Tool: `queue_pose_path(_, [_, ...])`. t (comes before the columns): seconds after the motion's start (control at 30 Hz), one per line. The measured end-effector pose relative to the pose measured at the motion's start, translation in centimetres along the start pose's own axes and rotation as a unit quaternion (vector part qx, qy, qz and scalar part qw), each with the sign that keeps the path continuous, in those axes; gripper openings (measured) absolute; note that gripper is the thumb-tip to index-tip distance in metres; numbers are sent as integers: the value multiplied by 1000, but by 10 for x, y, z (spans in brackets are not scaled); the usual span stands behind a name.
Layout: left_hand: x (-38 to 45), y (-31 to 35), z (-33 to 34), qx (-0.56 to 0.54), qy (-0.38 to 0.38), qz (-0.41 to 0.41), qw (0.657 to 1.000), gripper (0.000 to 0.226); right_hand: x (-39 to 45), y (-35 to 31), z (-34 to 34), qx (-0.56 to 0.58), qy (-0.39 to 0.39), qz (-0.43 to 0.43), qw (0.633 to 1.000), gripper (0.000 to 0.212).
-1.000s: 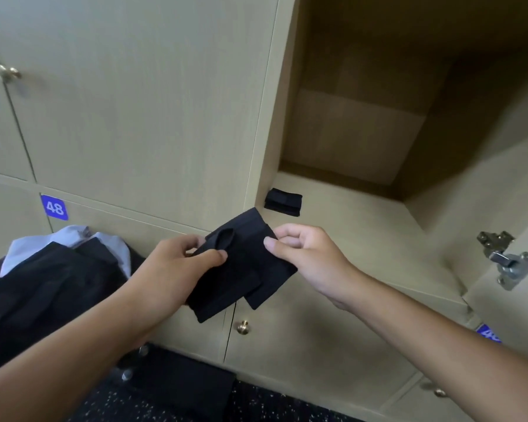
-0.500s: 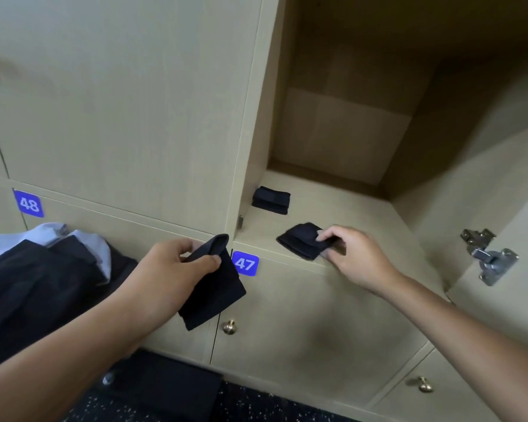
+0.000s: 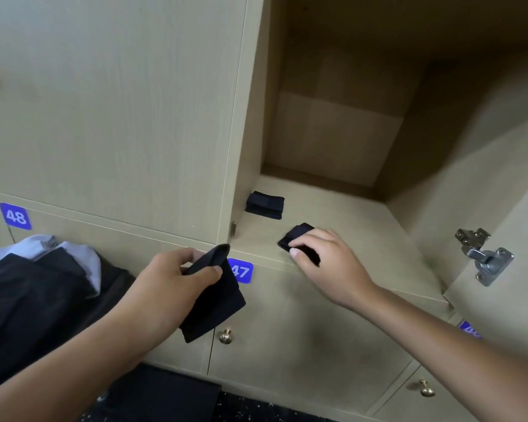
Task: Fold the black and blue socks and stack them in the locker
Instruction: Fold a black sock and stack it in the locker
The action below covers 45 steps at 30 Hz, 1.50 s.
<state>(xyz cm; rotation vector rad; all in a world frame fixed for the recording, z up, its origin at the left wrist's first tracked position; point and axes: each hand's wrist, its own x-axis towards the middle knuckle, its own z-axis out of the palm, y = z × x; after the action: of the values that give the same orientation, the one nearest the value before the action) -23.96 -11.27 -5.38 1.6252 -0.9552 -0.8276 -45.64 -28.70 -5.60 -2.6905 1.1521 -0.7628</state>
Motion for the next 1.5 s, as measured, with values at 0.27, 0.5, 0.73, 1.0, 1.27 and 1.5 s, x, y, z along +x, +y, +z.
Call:
queue_pose_path(0.27, [-3, 1, -2, -1, 11, 0, 1000, 8, 2, -20, 12, -152, -90, 27, 984, 52])
queue_pose_path(0.5, [-4, 2, -2, 2, 19, 5, 1000, 8, 14, 0, 12, -141, -119, 99, 978, 79])
queue_pose_path(0.73, [-2, 0, 2, 12, 6, 5, 1000, 8, 34, 7, 23, -81, -121, 111, 983, 73])
queue_pose_path(1.0, [1, -2, 6, 14, -1, 1, 1000, 9, 70, 4, 37, -113, -154, 145, 971, 77])
queue_pose_path(1.27, [6, -7, 2, 18, 0, -9, 1000, 9, 94, 14, 46, -117, -169, 158, 966, 80])
queue_pose_path(1.5, [8, -7, 2, 15, -2, -15, 1000, 9, 103, 19, 50, -117, -167, 148, 968, 81])
